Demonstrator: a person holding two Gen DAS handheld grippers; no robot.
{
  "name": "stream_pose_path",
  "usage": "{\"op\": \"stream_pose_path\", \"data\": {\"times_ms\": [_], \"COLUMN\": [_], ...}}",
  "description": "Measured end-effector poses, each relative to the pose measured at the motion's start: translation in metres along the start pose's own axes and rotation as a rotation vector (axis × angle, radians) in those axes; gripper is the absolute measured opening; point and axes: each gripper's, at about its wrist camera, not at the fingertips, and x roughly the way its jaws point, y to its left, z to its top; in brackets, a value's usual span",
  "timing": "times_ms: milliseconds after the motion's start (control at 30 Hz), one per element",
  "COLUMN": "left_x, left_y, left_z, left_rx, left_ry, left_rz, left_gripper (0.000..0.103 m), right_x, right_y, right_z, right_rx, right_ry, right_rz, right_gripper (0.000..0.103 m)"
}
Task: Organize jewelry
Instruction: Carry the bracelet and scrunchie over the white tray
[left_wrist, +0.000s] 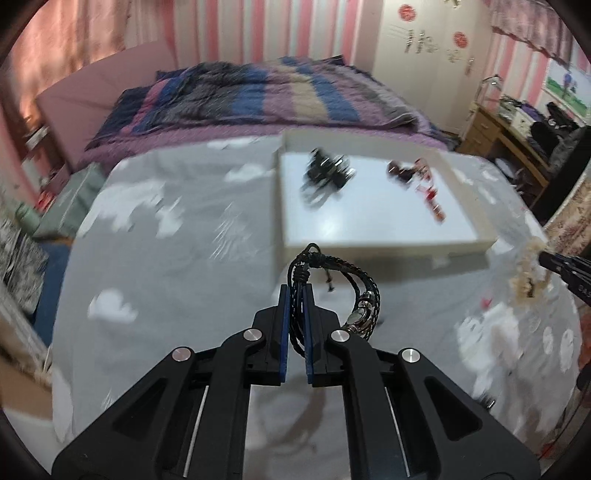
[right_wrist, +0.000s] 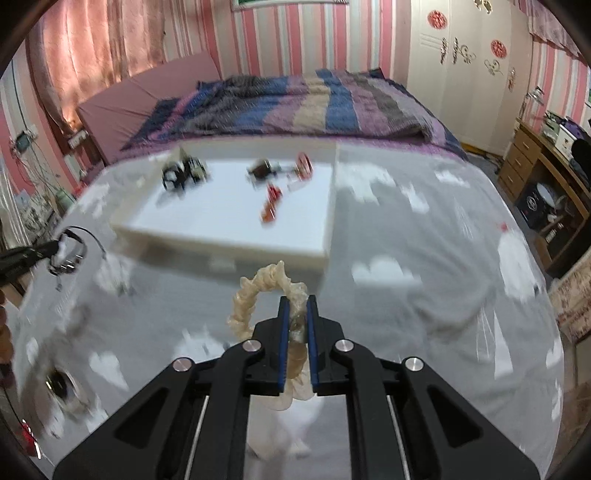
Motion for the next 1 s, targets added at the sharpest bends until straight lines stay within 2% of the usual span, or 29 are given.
{"op": "stream_pose_path", "data": {"times_ms": [100, 233, 467, 700, 867, 1000], "left_x": [0.019, 0.049, 0.115, 0.161, 0.174, 0.180], "left_y": [-0.017, -0.036, -0.059, -0.060, -0.063, -0.063], "left_z": [0.030, 0.059, 0.090, 0.096, 0.094, 0.094], "left_rx": [0.009, 0.001, 0.029, 0.018, 0.038, 0.034], "left_ry": [0.010, 0.042, 0.085, 0.117, 0.111, 0.116], "left_rz": [-0.037, -0.056, -0.039, 0.007, 0.048, 0.050], "left_gripper": [0.005, 0.005, 0.005, 0.004, 0.005, 0.005], "right_x": [0.009, 0.037, 0.110, 0.163, 0.183, 0.193], "right_y": [0.012, 0.029, 0.043, 0.049, 0.051, 0.046], "right_z": [0.030, 0.067, 0.110, 0.118, 0.116, 0.113], "right_rx": [0.001, -0.005, 0.012, 0.024, -0.009, -0.003], "right_ry": [-0.027, -0.022, 0.016, 0.046, 0.056, 0.077], "right_rz": [0.030, 0.062, 0.077, 0.026, -0.030, -0.033], "right_gripper": [0.009, 0.009, 0.009, 0.009, 0.009, 0.009]}}
